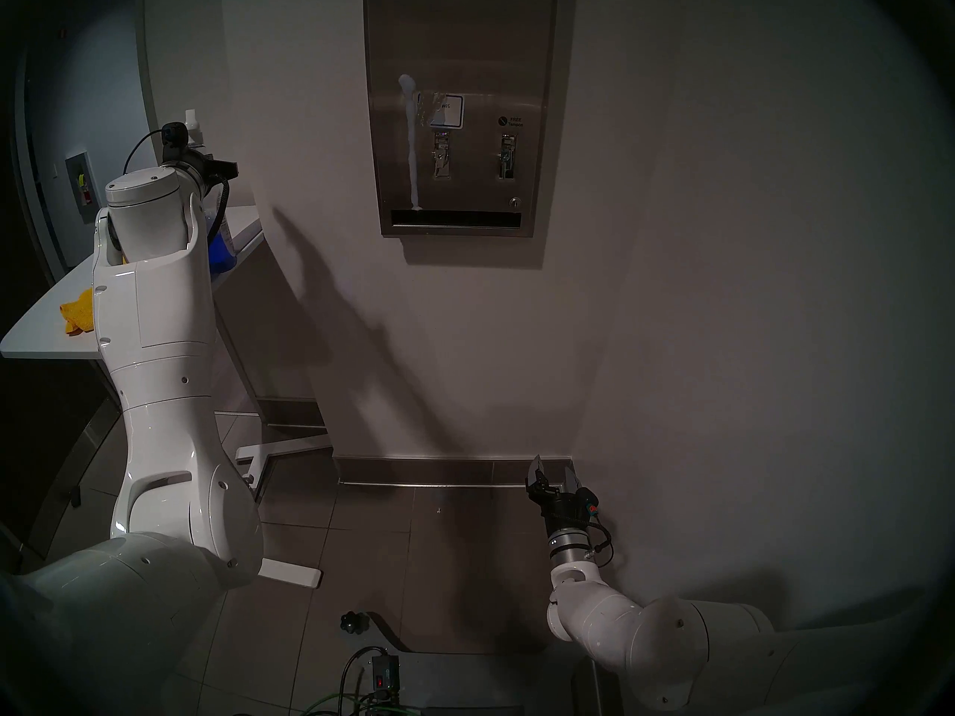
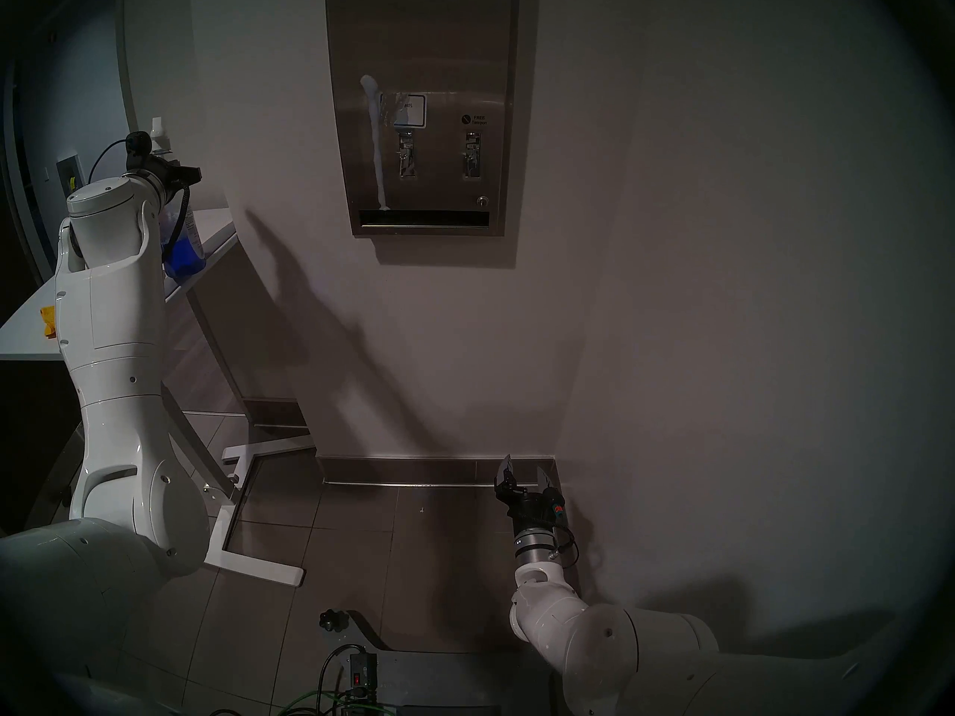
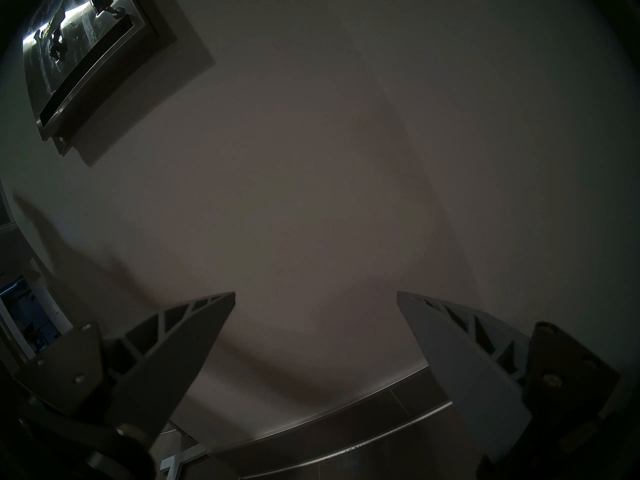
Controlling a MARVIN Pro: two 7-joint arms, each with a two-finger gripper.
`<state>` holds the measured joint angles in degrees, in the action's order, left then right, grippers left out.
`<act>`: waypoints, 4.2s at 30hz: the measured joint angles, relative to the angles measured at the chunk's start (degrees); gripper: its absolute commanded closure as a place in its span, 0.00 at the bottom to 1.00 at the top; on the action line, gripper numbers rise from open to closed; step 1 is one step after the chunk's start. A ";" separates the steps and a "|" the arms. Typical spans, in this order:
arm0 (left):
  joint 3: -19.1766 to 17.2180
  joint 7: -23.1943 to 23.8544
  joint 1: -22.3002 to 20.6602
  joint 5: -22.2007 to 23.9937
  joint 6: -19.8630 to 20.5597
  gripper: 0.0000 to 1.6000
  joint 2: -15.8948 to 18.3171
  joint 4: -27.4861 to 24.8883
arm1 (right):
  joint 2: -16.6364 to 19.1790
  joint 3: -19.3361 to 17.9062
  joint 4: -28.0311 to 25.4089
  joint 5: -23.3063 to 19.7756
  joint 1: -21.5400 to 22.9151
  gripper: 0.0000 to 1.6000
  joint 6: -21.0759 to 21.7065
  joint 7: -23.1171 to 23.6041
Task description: Pick up the cleaner bottle and spray the cleaner onto the surface
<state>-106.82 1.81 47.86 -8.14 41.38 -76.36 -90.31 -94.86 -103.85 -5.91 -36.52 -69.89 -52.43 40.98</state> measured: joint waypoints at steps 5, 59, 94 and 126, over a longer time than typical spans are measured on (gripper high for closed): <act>-0.44 -0.31 -0.61 -0.09 -0.10 1.00 0.53 0.89 | -0.51 -0.70 -0.14 -0.83 -0.71 0.00 -1.13 0.10; 2.07 -1.70 -8.46 -0.76 -0.84 1.00 3.86 12.88 | -4.41 -7.94 -2.97 -9.85 -3.42 0.00 -2.15 1.79; 3.96 -1.65 -13.28 -0.94 -0.80 1.00 5.46 19.91 | -4.75 -11.36 -4.36 -14.35 -3.61 0.00 -2.21 3.30; 4.86 -1.64 -17.01 -0.97 -0.73 1.00 7.79 26.51 | -4.76 -13.29 -4.41 -16.18 -3.81 0.00 -2.24 4.03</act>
<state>-101.96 0.16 30.86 -9.11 40.65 -68.57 -63.80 -99.62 -117.14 -10.32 -52.70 -73.70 -54.68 45.01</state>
